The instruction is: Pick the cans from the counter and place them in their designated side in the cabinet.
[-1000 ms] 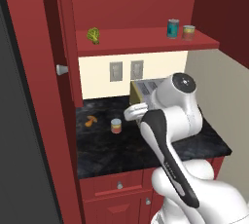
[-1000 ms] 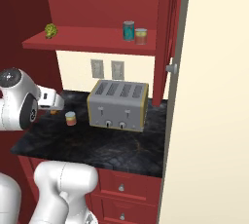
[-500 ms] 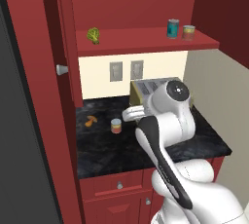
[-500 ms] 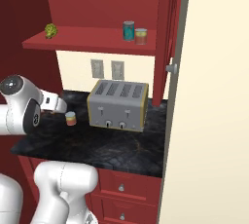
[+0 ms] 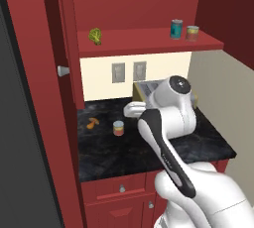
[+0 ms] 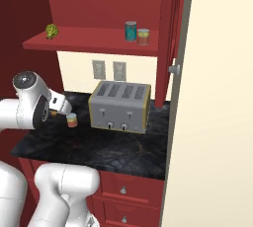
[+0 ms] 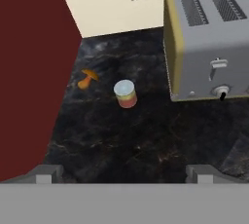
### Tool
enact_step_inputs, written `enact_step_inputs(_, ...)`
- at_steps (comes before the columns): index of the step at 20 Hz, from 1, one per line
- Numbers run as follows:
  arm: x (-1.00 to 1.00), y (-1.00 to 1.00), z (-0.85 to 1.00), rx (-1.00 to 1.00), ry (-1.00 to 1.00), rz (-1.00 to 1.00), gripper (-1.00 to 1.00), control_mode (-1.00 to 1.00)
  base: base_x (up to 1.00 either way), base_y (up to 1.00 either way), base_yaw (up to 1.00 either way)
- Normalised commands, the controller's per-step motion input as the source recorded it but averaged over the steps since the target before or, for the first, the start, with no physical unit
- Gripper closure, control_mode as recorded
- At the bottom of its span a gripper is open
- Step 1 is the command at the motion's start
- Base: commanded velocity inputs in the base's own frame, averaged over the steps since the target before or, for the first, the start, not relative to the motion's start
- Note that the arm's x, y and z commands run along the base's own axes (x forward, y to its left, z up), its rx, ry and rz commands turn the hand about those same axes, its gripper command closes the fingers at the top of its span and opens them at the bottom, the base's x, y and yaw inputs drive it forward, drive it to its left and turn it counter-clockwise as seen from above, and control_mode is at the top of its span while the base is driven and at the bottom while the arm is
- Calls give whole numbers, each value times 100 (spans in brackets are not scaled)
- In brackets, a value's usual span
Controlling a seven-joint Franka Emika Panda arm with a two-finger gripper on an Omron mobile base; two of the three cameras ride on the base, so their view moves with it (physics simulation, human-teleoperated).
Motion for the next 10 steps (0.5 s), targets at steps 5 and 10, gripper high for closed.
enact_step_inputs(5,17,14,-15,0,0,-6,-100,-100,0,0,0)
enact_step_inputs(10,15,10,-15,0,0,-8,-100,-100,0,0,0)
